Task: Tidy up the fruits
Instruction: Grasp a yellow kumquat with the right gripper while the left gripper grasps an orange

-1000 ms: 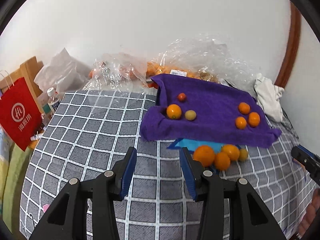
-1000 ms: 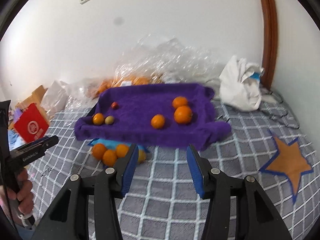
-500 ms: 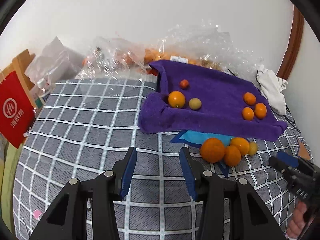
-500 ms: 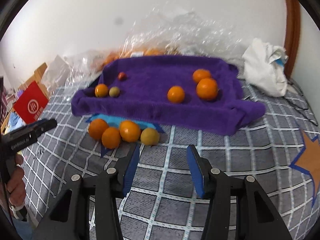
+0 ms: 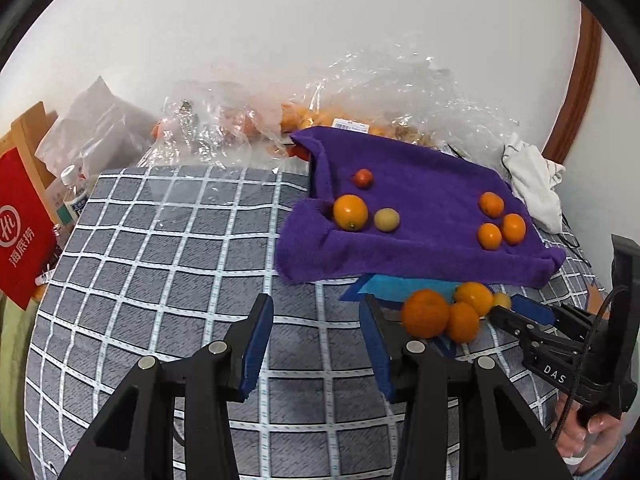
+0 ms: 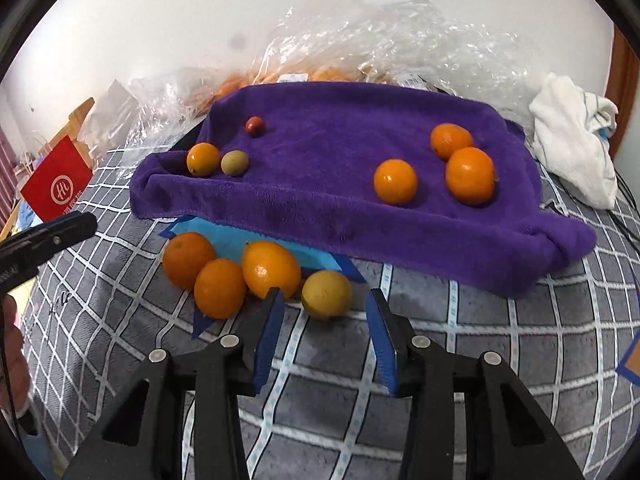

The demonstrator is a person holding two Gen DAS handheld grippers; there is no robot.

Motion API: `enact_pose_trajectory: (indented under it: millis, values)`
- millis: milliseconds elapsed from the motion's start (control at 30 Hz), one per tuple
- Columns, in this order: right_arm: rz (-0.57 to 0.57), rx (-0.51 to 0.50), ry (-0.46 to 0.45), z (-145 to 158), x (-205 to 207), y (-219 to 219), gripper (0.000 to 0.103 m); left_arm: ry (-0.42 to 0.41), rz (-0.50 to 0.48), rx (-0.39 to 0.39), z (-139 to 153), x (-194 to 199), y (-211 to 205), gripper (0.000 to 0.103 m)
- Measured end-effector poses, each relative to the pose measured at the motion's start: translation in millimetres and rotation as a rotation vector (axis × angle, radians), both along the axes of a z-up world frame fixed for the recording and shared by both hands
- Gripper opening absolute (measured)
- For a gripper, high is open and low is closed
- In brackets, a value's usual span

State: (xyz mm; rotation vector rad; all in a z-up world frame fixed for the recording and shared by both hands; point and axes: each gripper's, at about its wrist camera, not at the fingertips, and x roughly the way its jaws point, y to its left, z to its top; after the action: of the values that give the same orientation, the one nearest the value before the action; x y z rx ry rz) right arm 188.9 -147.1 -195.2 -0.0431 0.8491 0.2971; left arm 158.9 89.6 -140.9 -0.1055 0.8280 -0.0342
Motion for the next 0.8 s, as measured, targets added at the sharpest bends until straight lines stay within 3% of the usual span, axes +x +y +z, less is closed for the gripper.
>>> enact_pose_trajectory:
  millis: [67,300,500,633,800]
  values:
    - [0.004,-0.005,0.015,-5.6,3.3,0.5,0.028,0.002,0.004,0.005,-1.0,-1.0,1.8,0.042]
    - [0.007,0.011,-0.021,0.6,-9.3,-13.5,0.028,0.020,-0.014,-0.009,-6.6,0.4,-7.9,0.042]
    - [-0.027,0.035,-0.051,8.8,-28.5,-43.9,0.028,0.042,-0.104,-0.068,-14.4,10.8,-41.0,0.042]
    - [-0.055,0.067,-0.050,9.2,-31.1,-61.7,0.028,0.063,-0.155,-0.091,-19.5,17.0,-64.2,0.042]
    - [-0.067,0.080,-0.009,-1.6,-28.0,-76.4,0.028,0.099,-0.152,-0.088,-27.8,25.5,-75.8,0.042]
